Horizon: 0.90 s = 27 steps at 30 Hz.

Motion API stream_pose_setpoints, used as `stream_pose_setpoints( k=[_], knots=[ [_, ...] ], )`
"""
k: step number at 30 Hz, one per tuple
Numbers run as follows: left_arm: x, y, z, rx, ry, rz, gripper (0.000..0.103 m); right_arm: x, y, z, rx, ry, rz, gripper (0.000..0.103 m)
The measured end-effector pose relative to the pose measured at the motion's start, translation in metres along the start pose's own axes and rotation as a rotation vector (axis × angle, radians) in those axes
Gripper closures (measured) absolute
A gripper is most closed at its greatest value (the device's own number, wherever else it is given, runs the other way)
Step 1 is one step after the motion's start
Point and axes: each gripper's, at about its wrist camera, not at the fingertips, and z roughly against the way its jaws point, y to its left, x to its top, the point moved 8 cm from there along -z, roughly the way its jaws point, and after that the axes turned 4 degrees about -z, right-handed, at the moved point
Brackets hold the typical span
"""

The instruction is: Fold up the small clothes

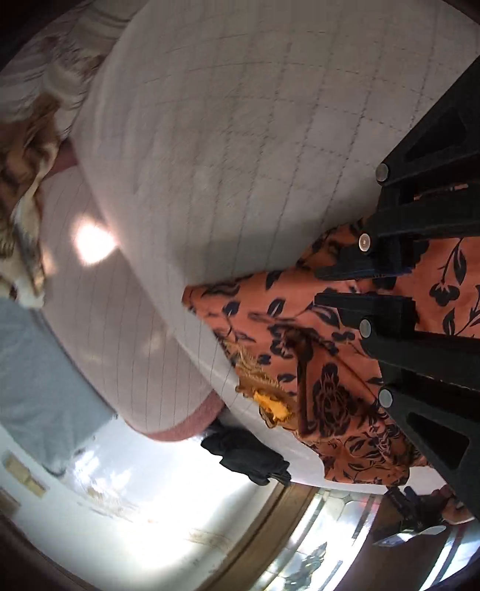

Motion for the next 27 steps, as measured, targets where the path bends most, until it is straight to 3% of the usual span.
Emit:
stream_pose_setpoints(
  k=[1, 2, 3, 5, 7, 12, 14, 16, 17, 18, 20, 23, 25, 27],
  knots=[
    [0.0, 0.0, 0.001, 0.003, 0.0, 0.006, 0.022, 0.002, 0.005, -0.003, 0.055, 0.028, -0.032, 0.092],
    [0.002, 0.0, -0.002, 0.004, 0.001, 0.011, 0.022, 0.004, 0.017, -0.005, 0.105, 0.045, -0.029, 0.077],
    [0.003, -0.001, -0.003, 0.006, 0.002, 0.014, 0.022, 0.005, 0.031, -0.006, 0.138, 0.049, -0.003, 0.045],
    [0.003, -0.004, -0.006, 0.018, 0.006, 0.007, 0.022, 0.004, 0.057, -0.001, 0.204, 0.011, 0.021, 0.013],
    [0.003, -0.005, -0.01, 0.028, 0.013, 0.003, 0.022, -0.001, 0.083, -0.005, 0.241, 0.014, 0.043, 0.013],
    [0.005, -0.003, -0.013, 0.006, 0.026, 0.022, 0.022, -0.018, 0.108, -0.056, 0.114, 0.191, -0.038, 0.013],
    [0.005, -0.003, -0.014, -0.003, 0.029, 0.019, 0.022, -0.021, 0.108, -0.075, 0.084, 0.221, -0.135, 0.015],
    [0.006, -0.002, -0.015, -0.009, 0.03, 0.017, 0.022, -0.021, 0.104, -0.09, 0.054, 0.221, -0.201, 0.033],
    [0.006, 0.0, -0.015, -0.011, 0.031, 0.021, 0.022, -0.022, 0.102, -0.098, 0.012, 0.236, -0.196, 0.068],
    [0.007, 0.002, -0.015, -0.013, 0.034, 0.029, 0.022, -0.023, 0.101, -0.106, -0.017, 0.259, -0.183, 0.089],
    [0.008, 0.007, -0.015, -0.024, 0.036, 0.051, 0.022, -0.022, 0.104, -0.11, -0.01, 0.275, -0.188, 0.096],
    [0.013, 0.014, -0.011, -0.04, 0.014, 0.09, 0.022, 0.008, 0.133, -0.07, 0.062, 0.104, -0.078, 0.097],
    [0.015, 0.017, -0.006, -0.048, -0.009, 0.109, 0.022, 0.03, 0.16, -0.025, 0.197, -0.063, 0.007, 0.097],
    [0.016, 0.017, -0.005, -0.056, -0.019, 0.12, 0.021, 0.041, 0.174, 0.02, 0.403, -0.207, 0.055, 0.097]
  ],
)
